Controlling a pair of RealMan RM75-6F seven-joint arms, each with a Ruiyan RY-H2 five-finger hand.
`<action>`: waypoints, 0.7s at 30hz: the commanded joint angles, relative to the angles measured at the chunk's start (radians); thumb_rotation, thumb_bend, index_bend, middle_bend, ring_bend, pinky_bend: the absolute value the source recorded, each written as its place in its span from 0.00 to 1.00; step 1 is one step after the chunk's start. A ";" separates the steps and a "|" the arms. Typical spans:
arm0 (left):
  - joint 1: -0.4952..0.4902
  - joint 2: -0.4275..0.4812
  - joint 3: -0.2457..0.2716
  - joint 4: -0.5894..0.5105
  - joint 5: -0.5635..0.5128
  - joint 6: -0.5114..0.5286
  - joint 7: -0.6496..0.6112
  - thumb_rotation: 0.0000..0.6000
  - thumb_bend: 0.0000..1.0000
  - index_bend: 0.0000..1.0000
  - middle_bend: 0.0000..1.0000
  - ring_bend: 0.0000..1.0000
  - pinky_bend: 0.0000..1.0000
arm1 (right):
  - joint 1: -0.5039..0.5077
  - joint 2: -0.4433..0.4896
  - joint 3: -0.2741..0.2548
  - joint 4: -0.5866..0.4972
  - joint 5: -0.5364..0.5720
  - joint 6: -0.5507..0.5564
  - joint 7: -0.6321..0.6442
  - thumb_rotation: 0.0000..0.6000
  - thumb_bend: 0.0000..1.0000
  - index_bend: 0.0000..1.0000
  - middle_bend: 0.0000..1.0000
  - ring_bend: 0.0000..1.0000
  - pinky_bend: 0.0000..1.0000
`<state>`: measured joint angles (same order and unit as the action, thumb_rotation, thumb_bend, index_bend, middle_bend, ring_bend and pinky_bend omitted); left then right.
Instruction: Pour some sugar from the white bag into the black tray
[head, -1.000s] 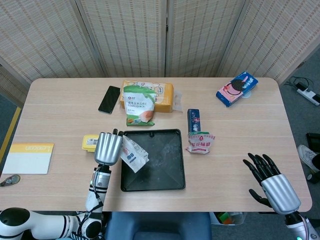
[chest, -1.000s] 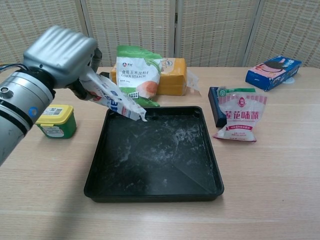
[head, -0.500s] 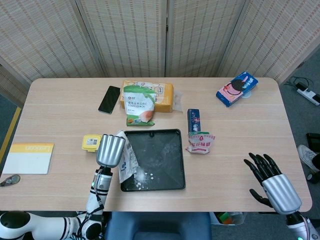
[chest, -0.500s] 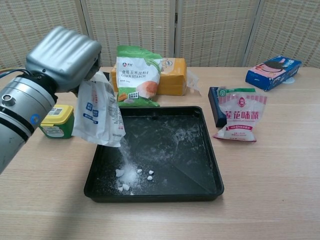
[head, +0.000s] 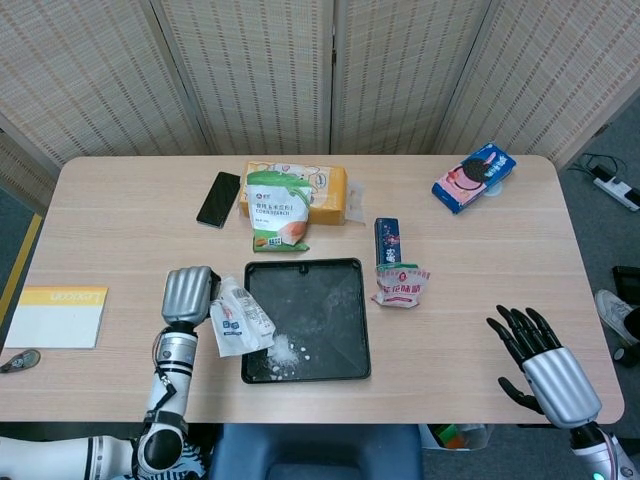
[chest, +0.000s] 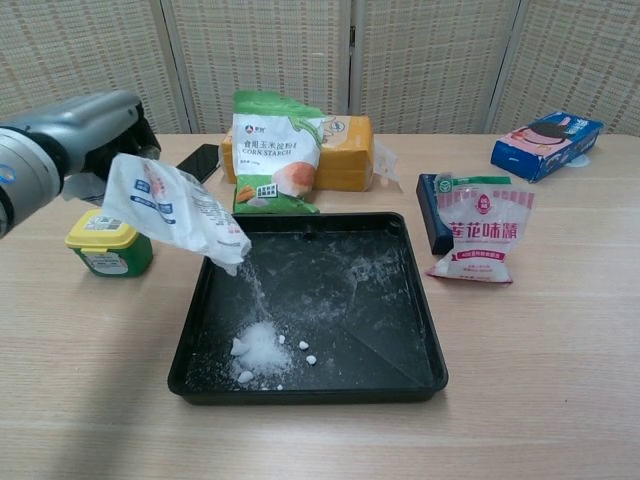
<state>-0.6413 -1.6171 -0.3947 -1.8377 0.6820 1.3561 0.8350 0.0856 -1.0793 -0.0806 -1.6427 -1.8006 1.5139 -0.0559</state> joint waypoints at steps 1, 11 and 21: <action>0.083 0.215 -0.142 -0.115 -0.293 -0.262 -0.244 1.00 0.23 0.96 0.97 1.00 1.00 | 0.001 -0.005 -0.001 -0.003 0.003 -0.007 -0.010 1.00 0.29 0.00 0.00 0.00 0.00; 0.160 0.345 -0.065 0.010 -0.315 -0.592 -0.535 1.00 0.23 0.96 0.97 1.00 1.00 | 0.003 -0.011 0.002 -0.003 0.008 -0.014 -0.023 1.00 0.29 0.00 0.00 0.00 0.00; 0.207 0.317 -0.026 0.210 -0.162 -0.891 -0.821 1.00 0.23 0.96 0.97 1.00 1.00 | 0.002 -0.016 0.002 -0.005 0.011 -0.015 -0.031 1.00 0.29 0.00 0.00 0.00 0.00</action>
<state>-0.4542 -1.2840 -0.4344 -1.6860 0.4668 0.5217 0.0745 0.0877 -1.0951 -0.0783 -1.6473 -1.7900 1.4987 -0.0871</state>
